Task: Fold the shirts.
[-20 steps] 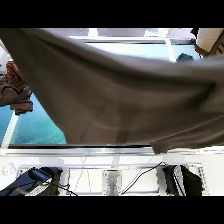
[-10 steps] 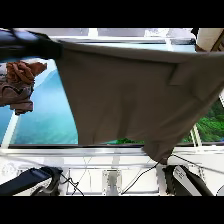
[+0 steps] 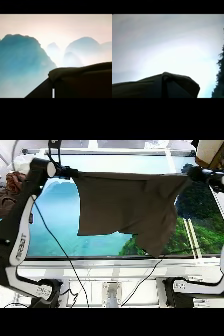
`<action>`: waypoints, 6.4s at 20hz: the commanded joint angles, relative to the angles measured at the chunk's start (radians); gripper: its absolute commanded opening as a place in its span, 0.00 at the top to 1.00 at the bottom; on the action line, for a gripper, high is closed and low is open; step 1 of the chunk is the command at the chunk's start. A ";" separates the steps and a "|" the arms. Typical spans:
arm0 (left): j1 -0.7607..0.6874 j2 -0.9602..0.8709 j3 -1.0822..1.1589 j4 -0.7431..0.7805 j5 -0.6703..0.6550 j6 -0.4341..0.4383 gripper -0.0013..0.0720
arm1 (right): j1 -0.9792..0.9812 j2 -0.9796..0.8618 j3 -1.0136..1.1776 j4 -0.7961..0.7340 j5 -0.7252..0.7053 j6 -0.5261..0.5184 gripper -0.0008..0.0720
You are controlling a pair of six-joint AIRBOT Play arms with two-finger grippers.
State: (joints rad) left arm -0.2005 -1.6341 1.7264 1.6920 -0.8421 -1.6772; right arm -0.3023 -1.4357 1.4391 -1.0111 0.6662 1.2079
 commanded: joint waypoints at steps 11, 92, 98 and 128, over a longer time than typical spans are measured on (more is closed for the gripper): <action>0.034 -0.172 -0.003 -0.009 -0.204 0.003 0.97 | 0.059 -0.245 -0.008 -0.077 -0.027 0.010 0.95; 0.362 0.622 -0.962 -0.429 -0.251 0.170 0.24 | 0.074 0.252 -1.069 0.278 0.175 0.047 0.59; 0.363 0.622 -1.034 -0.439 -0.277 0.157 0.39 | 0.091 0.252 -1.069 0.254 0.145 0.044 0.95; 0.360 0.482 -1.312 -1.143 0.108 0.407 0.96 | 0.091 0.253 -1.058 0.294 0.092 0.021 0.95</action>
State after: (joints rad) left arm 0.1604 -1.1469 0.4126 0.6746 -0.6907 -1.3869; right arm -0.2119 -1.1839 0.3729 -0.7078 0.8070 1.2289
